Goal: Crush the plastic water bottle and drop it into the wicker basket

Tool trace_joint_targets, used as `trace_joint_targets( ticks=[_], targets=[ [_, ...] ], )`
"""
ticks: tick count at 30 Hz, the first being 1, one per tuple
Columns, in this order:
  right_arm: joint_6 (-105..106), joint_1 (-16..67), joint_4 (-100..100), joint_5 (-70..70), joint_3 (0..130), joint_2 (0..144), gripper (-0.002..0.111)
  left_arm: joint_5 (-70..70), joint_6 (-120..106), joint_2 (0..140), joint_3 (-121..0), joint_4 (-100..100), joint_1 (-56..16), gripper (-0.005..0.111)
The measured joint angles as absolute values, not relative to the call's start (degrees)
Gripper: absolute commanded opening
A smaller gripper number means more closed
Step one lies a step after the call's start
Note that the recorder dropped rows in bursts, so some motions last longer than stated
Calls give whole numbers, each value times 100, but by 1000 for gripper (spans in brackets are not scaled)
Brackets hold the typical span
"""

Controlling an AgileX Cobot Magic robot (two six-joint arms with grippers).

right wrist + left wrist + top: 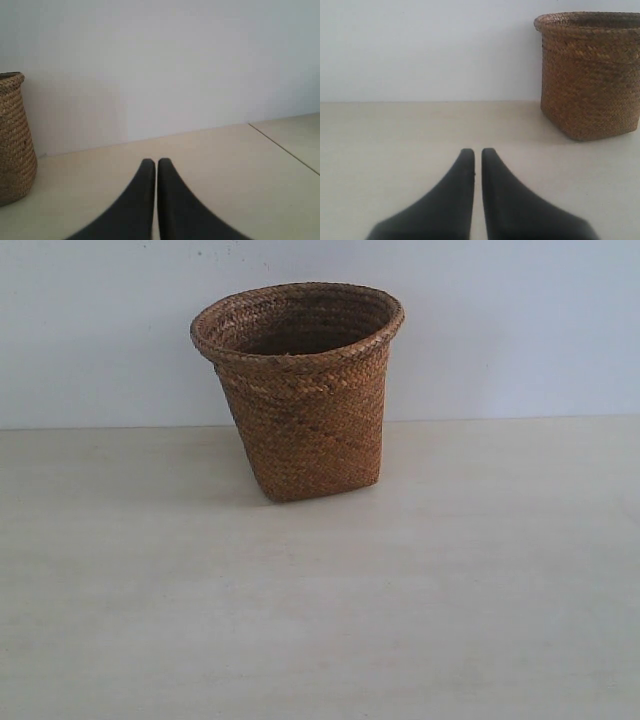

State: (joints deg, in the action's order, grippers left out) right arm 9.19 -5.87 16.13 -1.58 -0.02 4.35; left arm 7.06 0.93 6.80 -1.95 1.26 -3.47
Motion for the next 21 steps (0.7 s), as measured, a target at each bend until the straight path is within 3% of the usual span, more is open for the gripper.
trace_joint_targets(
  ticks=[21],
  targets=[
    [899, -587, 1613, -158, -2, 435, 0, 1646, 93, 24, -22, 126, -337, 4]
  ],
)
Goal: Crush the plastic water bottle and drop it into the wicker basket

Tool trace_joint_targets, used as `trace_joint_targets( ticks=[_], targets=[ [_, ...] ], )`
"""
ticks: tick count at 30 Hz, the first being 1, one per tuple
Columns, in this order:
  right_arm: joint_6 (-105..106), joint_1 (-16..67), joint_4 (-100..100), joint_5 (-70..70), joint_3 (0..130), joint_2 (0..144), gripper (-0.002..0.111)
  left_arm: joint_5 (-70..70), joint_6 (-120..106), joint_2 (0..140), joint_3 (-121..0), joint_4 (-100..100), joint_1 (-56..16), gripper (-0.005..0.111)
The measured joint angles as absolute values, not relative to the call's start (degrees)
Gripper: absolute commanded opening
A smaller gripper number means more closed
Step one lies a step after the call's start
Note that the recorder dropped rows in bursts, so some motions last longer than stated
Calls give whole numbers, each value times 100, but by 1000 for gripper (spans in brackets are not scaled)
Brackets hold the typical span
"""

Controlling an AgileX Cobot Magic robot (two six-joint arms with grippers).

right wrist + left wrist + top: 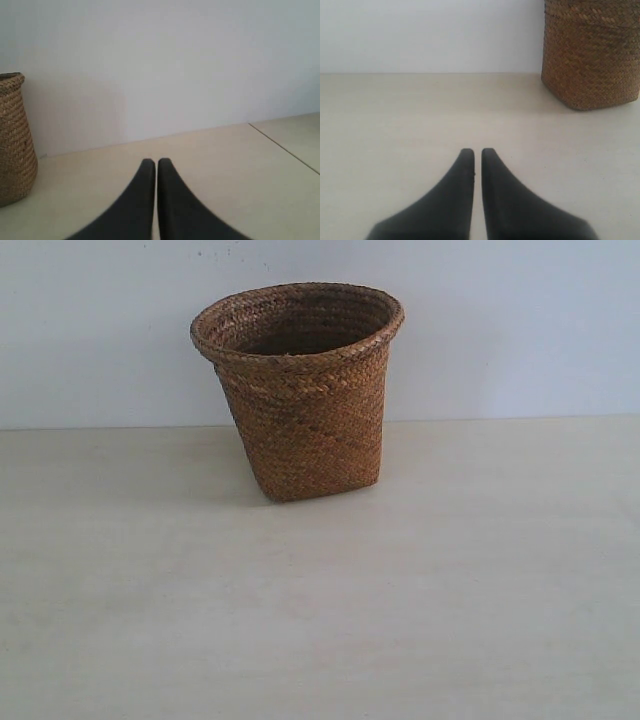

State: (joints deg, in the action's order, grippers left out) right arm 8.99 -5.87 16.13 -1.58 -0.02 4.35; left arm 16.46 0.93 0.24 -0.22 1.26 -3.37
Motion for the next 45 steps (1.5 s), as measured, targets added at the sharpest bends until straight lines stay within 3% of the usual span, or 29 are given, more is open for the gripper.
trace_joint_targets(
  ticks=[35, 45],
  targets=[
    [675, -587, 1613, -168, -2, 435, 0, 1646, 93, 24, -22, 126, -337, 4],
    [-296, -587, 398, -143, -2, 435, 0, 1646, 93, 24, -22, 126, -337, 4]
  ],
)
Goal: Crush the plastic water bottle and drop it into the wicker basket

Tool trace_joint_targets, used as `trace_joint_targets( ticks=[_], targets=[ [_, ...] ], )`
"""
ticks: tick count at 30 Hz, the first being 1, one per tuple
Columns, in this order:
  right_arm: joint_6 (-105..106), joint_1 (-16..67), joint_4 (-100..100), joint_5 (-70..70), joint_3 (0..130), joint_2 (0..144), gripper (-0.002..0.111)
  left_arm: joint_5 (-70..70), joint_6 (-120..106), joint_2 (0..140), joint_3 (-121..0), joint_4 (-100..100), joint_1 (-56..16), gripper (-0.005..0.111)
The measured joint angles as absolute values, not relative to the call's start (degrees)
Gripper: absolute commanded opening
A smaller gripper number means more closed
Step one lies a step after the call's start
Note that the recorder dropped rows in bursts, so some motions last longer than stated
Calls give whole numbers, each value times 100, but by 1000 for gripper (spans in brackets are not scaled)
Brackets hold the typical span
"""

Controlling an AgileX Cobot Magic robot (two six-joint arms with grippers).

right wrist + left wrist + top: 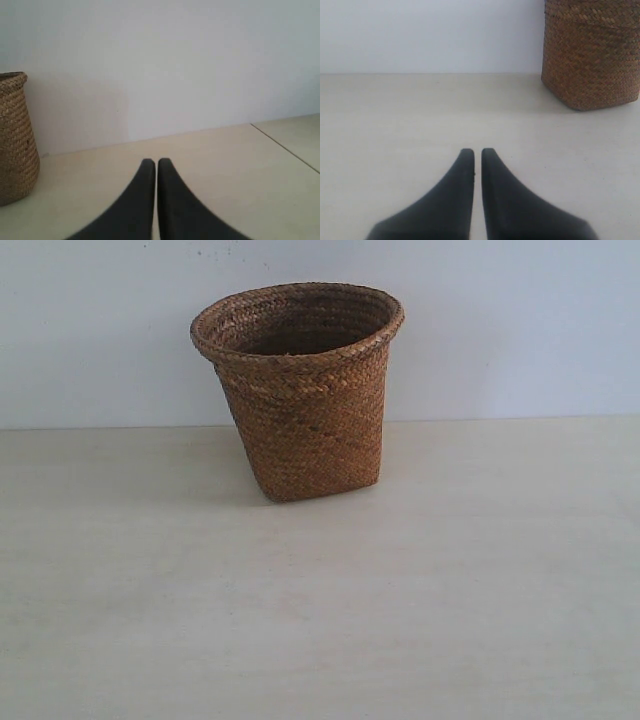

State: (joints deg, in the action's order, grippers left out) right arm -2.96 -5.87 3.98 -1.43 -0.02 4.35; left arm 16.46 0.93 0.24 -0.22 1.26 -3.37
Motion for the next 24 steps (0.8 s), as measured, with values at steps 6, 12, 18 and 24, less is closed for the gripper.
trace_joint_targets(
  ticks=[6, 12, 18, 24],
  targets=[
    [-408, -587, 244, 278, -2, 431, 0, 1646, 93, 24, -22, 126, -337, 4],
    [-360, -587, 210, 829, -2, 79, 0, 1646, 93, 24, -22, 126, -337, 4],
    [-138, -587, 210, 1262, -2, 40, 0, 1646, 93, 20, -22, 126, -337, 4],
    [0, -536, 210, 1576, -2, 40, 0, 1646, 93, 20, -22, 126, -337, 4]
  ],
)
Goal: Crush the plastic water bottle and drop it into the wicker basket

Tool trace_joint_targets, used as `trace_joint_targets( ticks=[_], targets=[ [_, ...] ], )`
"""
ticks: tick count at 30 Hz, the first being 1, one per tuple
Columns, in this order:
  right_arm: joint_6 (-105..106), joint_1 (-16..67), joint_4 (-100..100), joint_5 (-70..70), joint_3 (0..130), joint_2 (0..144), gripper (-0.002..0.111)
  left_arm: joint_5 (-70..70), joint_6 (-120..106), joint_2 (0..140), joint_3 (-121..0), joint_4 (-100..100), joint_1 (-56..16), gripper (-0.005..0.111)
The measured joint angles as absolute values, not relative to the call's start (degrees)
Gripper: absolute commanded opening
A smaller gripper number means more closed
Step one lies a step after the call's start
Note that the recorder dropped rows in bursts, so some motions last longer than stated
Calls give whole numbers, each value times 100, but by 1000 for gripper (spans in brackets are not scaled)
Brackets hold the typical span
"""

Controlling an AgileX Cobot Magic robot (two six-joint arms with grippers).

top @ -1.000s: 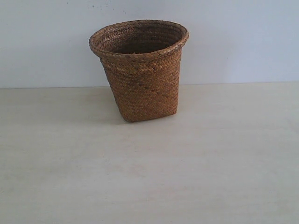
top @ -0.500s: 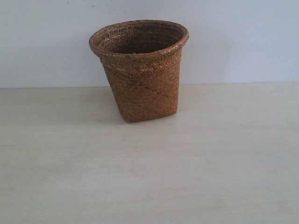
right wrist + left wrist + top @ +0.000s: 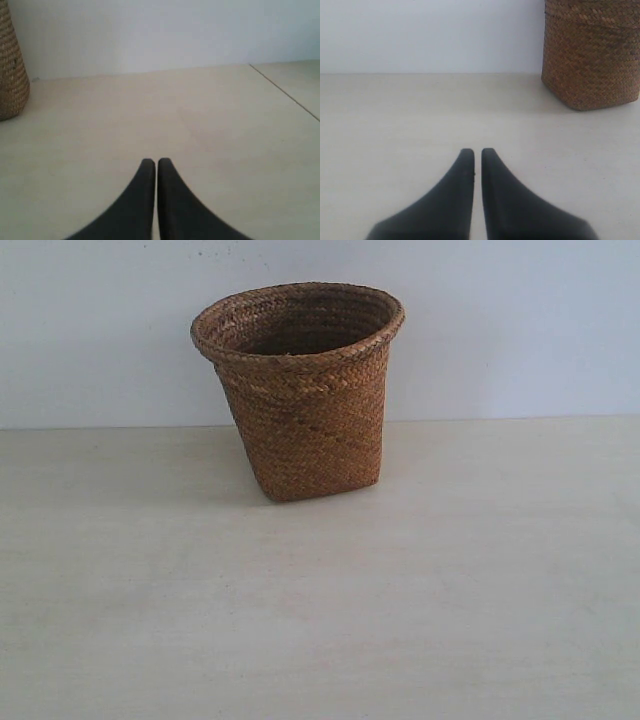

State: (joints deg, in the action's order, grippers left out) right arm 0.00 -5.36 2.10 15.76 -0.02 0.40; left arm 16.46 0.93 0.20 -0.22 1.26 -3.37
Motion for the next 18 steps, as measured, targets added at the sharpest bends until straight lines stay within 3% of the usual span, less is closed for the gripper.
trace_joint_targets(
  ticks=[18],
  targets=[
    [143, -289, 210, 1914, -2, 38, 0, 1646, 93, 20, -22, 126, -337, 4]
  ],
)
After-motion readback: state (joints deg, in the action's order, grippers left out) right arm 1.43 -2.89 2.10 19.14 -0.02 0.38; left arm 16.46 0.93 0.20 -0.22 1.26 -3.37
